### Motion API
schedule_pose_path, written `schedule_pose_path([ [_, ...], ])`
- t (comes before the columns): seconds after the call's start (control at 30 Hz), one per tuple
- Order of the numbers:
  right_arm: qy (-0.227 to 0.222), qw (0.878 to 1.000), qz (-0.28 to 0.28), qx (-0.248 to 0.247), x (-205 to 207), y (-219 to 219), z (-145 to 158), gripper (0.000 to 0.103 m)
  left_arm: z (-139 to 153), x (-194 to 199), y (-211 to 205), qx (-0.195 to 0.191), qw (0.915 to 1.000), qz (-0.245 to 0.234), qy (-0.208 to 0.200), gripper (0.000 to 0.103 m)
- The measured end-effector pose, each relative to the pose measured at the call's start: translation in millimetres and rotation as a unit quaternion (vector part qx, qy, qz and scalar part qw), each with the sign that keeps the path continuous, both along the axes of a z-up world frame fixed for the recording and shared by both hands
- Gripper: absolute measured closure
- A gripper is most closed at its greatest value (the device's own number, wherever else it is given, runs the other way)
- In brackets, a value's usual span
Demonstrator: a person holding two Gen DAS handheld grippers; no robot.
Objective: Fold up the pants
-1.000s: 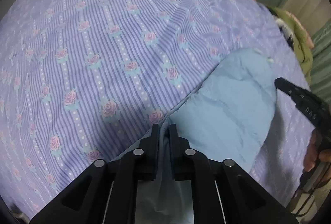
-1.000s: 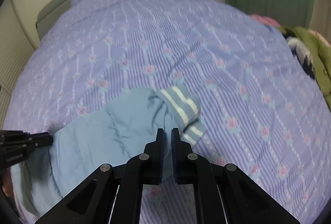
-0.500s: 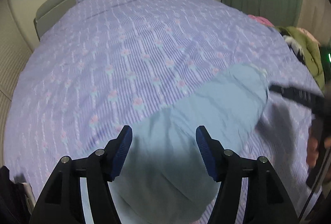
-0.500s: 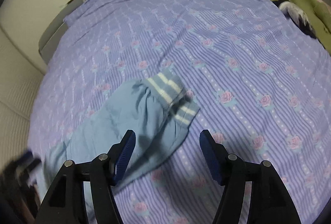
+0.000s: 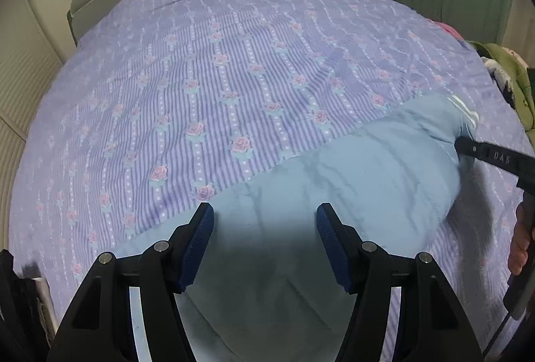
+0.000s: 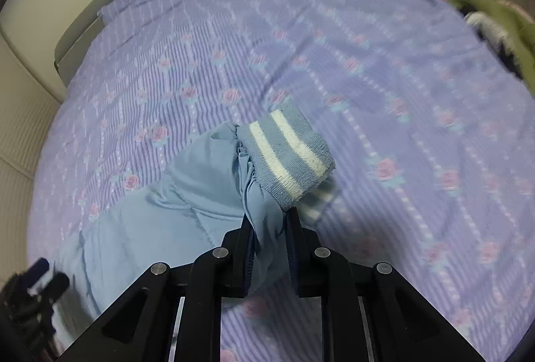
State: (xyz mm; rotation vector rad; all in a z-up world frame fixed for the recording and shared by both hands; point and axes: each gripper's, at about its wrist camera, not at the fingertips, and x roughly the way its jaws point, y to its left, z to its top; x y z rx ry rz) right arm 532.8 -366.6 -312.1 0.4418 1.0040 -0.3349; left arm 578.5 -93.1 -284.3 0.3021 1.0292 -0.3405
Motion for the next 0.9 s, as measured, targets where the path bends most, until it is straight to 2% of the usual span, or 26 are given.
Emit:
schedule_pose_path([
  [0.07,0.025,1.0,-0.002,0.008,4.3,-6.1,-12.8,0.079,-4.8,1.9,2.4,0.001,0.9999,0.008,0.01,0.04],
  [0.13,0.031,0.999,-0.021,0.024,2.2,-16.5,-19.2,0.059,-5.4,0.2,6.5,-0.004,0.9997,0.018,0.016,0.04],
  [0.17,0.031,0.998,-0.043,0.032,-1.9,-23.4,-20.0,0.038,-3.9,-1.6,8.6,-0.006,0.9996,0.022,0.016,0.04],
  [0.2,0.028,0.997,-0.053,0.044,-4.8,-28.2,-20.8,0.032,-1.8,-4.1,11.1,-0.01,0.9994,0.029,0.015,0.04],
  [0.27,0.006,0.994,-0.053,0.094,-6.4,-38.3,-26.1,0.032,1.4,-9.6,14.4,-0.021,0.999,0.037,0.014,0.038],
  [0.37,0.007,0.989,-0.042,0.139,1.5,-46.7,-43.4,0.032,1.4,-17.1,12.1,-0.024,0.9988,0.042,0.013,0.038],
  [0.5,-0.002,0.988,-0.026,0.152,10.1,-43.5,-54.4,0.032,-5.3,-21.8,1.5,-0.033,0.9985,0.033,0.028,0.038],
  [0.53,-0.002,0.988,-0.026,0.152,10.8,-39.6,-56.7,0.035,-6.2,-22.2,1.1,-0.032,0.9984,0.034,0.03,0.038],
  [0.57,-0.006,0.987,-0.021,0.16,13.0,-39.4,-57.2,0.051,-6.6,-22.0,1.3,-0.033,0.9983,0.035,0.033,0.038],
  [0.6,-0.003,0.986,-0.02,0.164,18.0,-38.8,-58.1,0.055,-6.6,-22.0,2.8,-0.035,0.998,0.038,0.035,0.038],
  [0.7,0.002,0.99,-0.032,0.141,16.9,-32.8,-46.9,0.072,-3.1,-23.5,11.6,-0.039,0.9974,0.05,0.036,0.038],
  [0.83,-0.009,0.995,-0.076,0.058,-13.8,-21.0,-3.3,0.075,4.3,-28.9,27.8,-0.06,0.9955,0.065,0.034,0.038],
  [0.9,0.005,0.995,-0.101,0.014,-26.1,-22.5,4.0,0.075,3.9,-31.7,30.8,-0.057,0.9956,0.067,0.032,0.038],
])
